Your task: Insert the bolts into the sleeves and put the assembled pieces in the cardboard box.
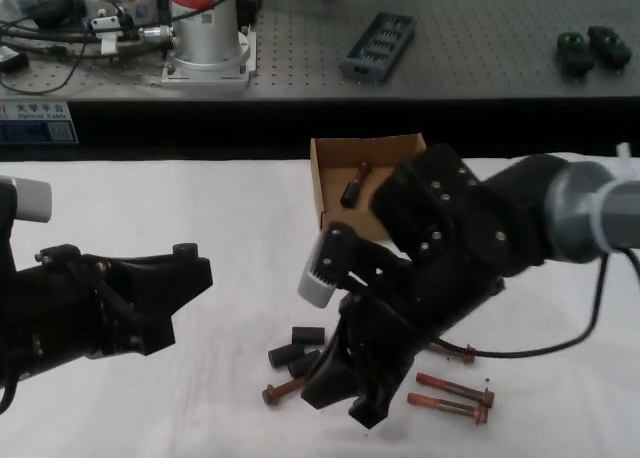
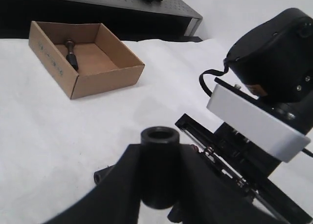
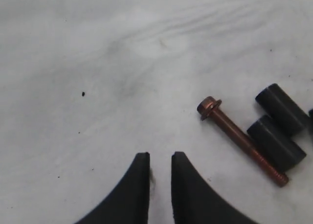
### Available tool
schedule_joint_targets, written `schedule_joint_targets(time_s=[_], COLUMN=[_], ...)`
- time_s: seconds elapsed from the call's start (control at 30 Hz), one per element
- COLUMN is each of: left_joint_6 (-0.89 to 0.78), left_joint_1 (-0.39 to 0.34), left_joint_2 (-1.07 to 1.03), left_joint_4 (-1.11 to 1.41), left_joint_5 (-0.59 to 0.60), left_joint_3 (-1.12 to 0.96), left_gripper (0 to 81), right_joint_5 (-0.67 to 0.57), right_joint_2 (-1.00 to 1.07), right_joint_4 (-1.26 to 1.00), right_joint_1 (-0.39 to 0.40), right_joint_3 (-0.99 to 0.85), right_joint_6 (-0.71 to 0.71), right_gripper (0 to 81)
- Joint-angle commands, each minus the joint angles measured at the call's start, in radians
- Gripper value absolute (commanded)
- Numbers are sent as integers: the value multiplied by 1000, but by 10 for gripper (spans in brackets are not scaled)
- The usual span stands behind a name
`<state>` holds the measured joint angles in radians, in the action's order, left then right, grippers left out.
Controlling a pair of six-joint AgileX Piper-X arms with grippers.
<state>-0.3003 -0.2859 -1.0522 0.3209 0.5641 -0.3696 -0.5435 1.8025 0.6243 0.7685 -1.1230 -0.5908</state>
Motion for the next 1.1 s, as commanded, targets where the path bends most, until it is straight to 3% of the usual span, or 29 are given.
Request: schedule_joint_targets(time_s=[0.0, 0.4, 0.57, 0.77, 0.97, 1.07], left_joint_6=[-8, 24, 38, 37, 39, 38], left_joint_1=[2, 33, 78, 83, 83, 83], left_joint_2=[14, 16, 16, 16, 16, 16], left_joint_4=[26, 26, 26, 26, 26, 26], left_joint_5=[-6, -22, -22, -29, -29, -37], left_joint_3=[-2, -2, -2, -2, -2, -2], left_gripper=[110, 110, 110, 110, 110, 110], right_joint_5=[-14, 163, 171, 171, 171, 171], right_joint_2=[0, 5, 13, 62, 100, 106], right_joint_4=[4, 19, -35, -52, -53, -62], right_joint_1=[2, 2, 6, 41, 61, 60], right_joint_3=[-8, -33, -33, -41, -43, -43], right_joint_6=[-11, -284, -309, -341, -350, -350], right_gripper=[124, 124, 124, 127, 211, 214])
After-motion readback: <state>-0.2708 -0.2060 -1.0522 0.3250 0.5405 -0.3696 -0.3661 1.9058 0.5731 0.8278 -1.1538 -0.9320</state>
